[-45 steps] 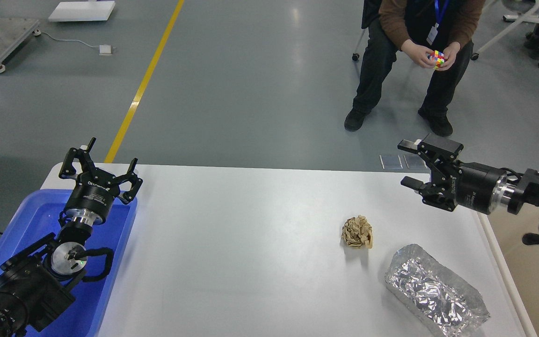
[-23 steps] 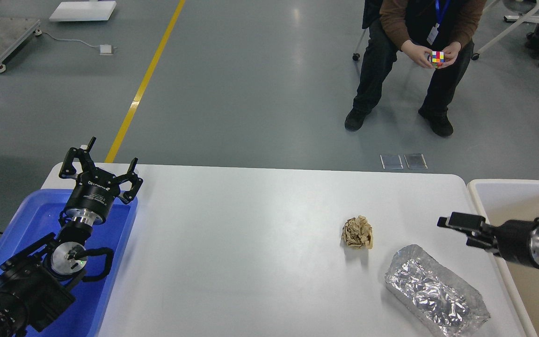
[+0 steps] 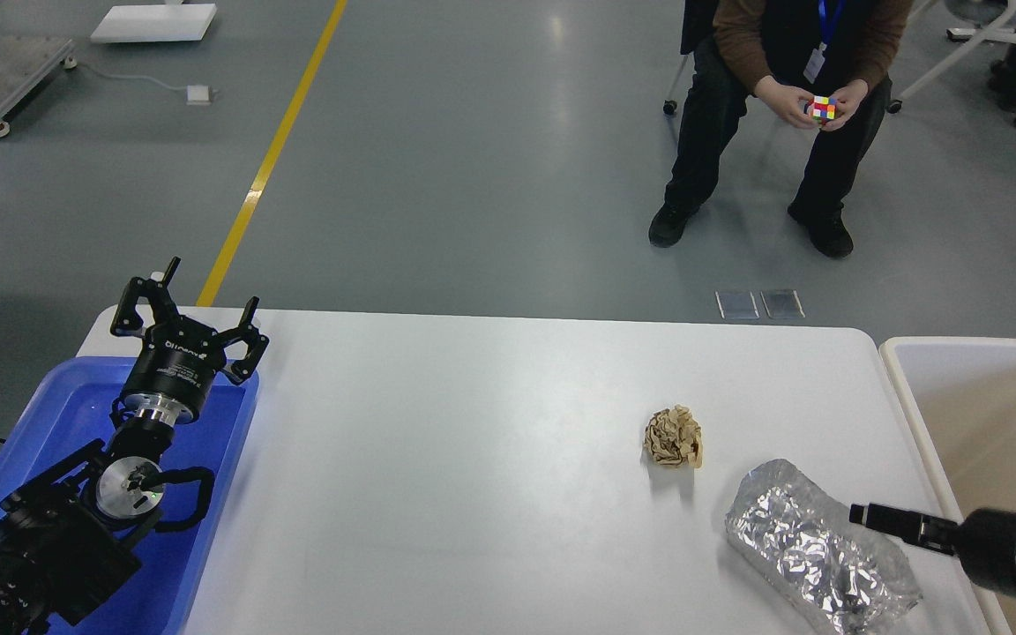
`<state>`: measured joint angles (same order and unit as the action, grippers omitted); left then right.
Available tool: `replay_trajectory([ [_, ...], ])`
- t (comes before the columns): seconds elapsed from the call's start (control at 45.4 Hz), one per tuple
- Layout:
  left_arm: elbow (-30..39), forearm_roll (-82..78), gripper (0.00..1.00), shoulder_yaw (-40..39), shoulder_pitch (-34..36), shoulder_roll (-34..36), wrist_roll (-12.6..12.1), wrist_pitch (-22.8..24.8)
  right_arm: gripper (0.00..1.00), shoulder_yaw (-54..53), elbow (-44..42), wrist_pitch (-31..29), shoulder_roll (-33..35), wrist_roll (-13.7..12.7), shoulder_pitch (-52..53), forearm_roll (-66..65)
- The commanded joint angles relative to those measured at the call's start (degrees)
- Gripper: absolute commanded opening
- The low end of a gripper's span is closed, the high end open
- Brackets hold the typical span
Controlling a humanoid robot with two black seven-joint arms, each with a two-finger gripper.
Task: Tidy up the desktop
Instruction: 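Close the right gripper on the crumpled silver foil bundle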
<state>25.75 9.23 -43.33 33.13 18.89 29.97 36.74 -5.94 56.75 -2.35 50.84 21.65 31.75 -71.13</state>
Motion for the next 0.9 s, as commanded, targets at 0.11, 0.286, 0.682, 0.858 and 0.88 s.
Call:
replay_trajectory([
  [0.11,0.0,0.0,1.00,0.0,0.0,0.0,0.0,0.0,1.00,8.4,-9.4,8.6,-4.2,7.3,0.0,0.0],
  [0.286,0.0,0.0,1.00,0.0,0.0,0.0,0.0,0.0,1.00,8.7,-9.7,10.8,-5.4,8.6,-0.6,0.3],
  [0.682,0.0,0.0,1.00,0.0,0.0,0.0,0.0,0.0,0.92,10.2,-10.4,15.2,-5.8,12.8,-2.5,0.1],
  [0.858,0.0,0.0,1.00,0.0,0.0,0.0,0.0,0.0,0.82,13.2,-13.9,18.1,-7.5,14.6,-2.5,0.2],
  [0.88,0.0,0.0,1.00,0.0,0.0,0.0,0.0,0.0,0.81,13.5,-14.3,18.2,-7.7,14.6,-2.5,0.2],
])
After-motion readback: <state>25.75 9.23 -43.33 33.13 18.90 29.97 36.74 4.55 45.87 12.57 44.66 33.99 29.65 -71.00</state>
